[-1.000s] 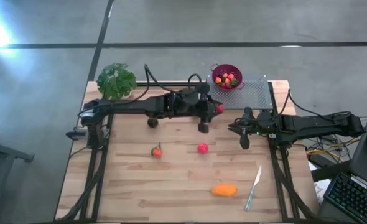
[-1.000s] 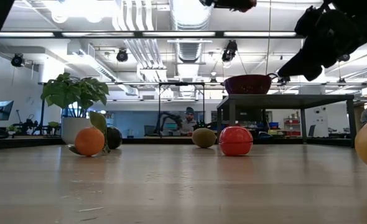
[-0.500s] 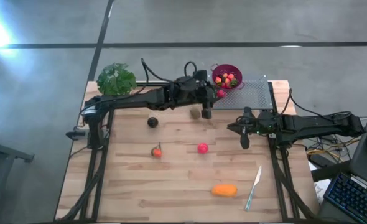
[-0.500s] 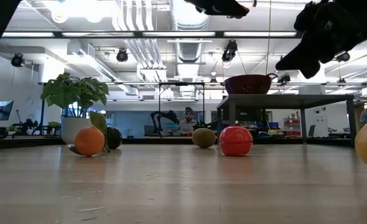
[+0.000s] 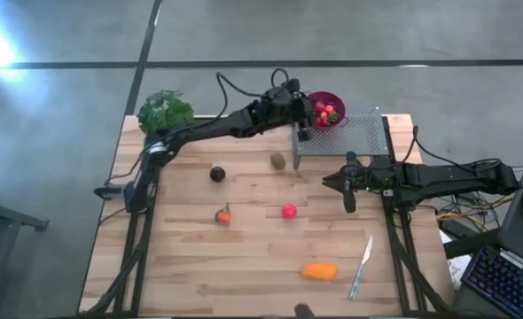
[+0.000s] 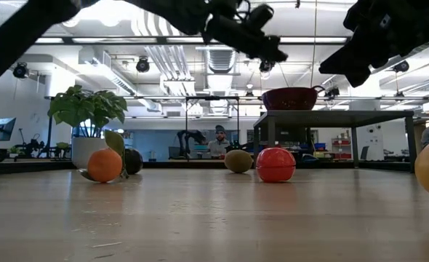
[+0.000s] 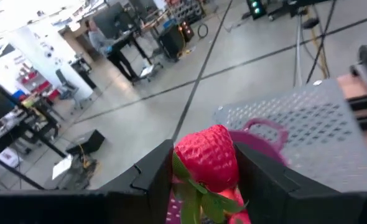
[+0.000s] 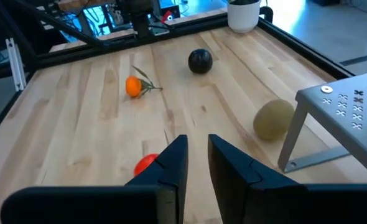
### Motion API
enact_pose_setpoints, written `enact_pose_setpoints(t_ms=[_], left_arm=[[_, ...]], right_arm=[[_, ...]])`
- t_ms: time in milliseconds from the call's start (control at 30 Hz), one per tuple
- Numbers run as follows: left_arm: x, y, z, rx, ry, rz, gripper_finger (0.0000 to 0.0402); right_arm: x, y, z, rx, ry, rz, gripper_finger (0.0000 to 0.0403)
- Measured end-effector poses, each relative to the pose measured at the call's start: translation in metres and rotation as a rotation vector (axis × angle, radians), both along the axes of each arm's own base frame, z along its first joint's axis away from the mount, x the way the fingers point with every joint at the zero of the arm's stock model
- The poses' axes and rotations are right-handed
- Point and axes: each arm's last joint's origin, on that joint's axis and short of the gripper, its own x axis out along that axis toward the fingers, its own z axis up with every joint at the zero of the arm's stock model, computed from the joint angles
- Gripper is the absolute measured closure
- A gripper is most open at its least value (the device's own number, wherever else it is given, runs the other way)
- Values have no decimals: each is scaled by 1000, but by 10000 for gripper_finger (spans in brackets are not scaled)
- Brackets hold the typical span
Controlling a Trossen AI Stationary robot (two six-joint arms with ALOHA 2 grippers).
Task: Pick & Place Fruit
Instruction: Put the strawberry into the violet strainer bowl on the shelf
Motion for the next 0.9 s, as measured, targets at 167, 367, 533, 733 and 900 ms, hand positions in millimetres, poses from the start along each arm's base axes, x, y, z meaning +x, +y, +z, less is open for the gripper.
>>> enact_pose_setpoints(t_ms=[167, 367, 533, 733, 900], left_arm=[[12, 20, -12, -25, 44, 28, 239], [12, 32, -23, -44, 116, 83, 239], [9, 35, -26, -59, 142, 90, 239], [8, 36, -30, -90, 169, 98, 239], [8, 36, -30, -86, 172, 95, 238]], right_arm=[[1, 0, -1, -9, 8, 4, 357], [1, 0, -3, -26, 18, 10, 367], [1, 0, -2, -27, 17, 10, 368], [1, 0, -2, -27, 16, 10, 356], [1, 0, -2, -27, 16, 10, 344]])
